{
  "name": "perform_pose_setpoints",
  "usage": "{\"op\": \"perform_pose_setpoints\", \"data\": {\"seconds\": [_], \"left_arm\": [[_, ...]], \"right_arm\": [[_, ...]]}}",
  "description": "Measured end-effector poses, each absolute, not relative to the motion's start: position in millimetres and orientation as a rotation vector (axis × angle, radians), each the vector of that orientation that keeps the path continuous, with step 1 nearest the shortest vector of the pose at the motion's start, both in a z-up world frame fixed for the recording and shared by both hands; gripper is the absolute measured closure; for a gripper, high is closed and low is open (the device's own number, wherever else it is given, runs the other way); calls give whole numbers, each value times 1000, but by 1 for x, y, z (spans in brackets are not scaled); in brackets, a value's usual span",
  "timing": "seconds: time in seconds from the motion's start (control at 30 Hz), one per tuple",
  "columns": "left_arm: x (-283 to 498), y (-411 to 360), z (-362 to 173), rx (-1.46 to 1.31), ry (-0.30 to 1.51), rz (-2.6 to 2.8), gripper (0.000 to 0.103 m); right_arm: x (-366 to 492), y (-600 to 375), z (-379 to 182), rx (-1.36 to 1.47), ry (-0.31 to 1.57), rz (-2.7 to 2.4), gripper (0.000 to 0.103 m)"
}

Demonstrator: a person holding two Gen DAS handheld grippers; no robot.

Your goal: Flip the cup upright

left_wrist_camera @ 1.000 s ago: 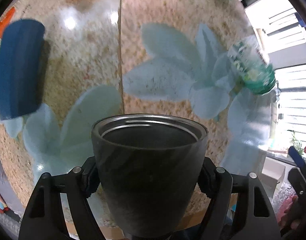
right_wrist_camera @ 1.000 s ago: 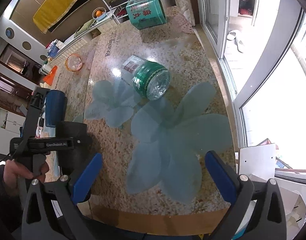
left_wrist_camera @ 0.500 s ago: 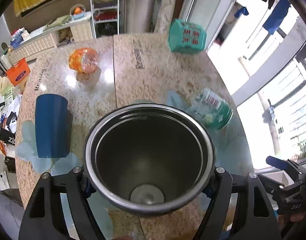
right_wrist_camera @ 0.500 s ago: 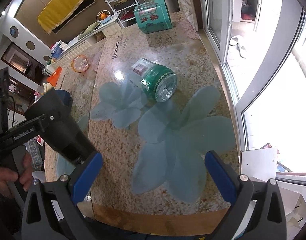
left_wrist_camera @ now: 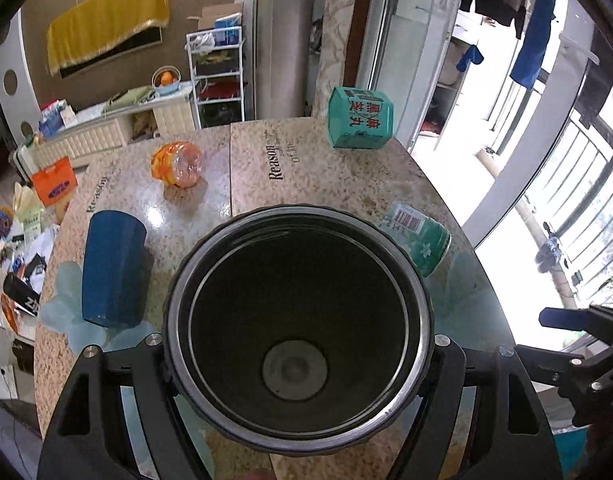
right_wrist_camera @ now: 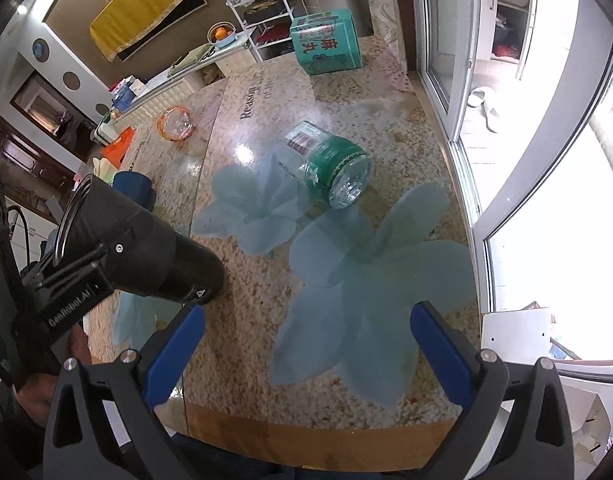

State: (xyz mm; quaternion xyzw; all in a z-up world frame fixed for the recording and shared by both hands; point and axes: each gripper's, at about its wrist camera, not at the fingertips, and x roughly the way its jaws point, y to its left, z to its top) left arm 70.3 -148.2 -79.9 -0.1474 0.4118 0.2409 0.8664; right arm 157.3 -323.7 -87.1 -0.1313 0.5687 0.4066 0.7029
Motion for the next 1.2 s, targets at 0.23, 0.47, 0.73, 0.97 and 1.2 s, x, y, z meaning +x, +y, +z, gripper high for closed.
{"op": "perform_pose_setpoints", "data": {"seconds": [0.23, 0.47, 0.73, 0.97, 1.2], "left_arm": [[68, -160, -85, -287, 834, 538, 22], [65, -154, -87, -349, 852, 511, 14], [73, -162, -94, -321, 924, 463, 0], [65, -164, -89, -327, 945, 426, 0], [49, -160, -70, -324, 929, 411, 0]], "right_arm": [[155, -326, -90, -308, 1269, 888, 0], [154, -326, -92, -307, 1278, 881, 0], [151, -322, -93, -310, 1283, 894, 0], [152, -322, -93, -300, 1287, 895, 0], [151, -317, -84, -308, 1259, 906, 0]]}}
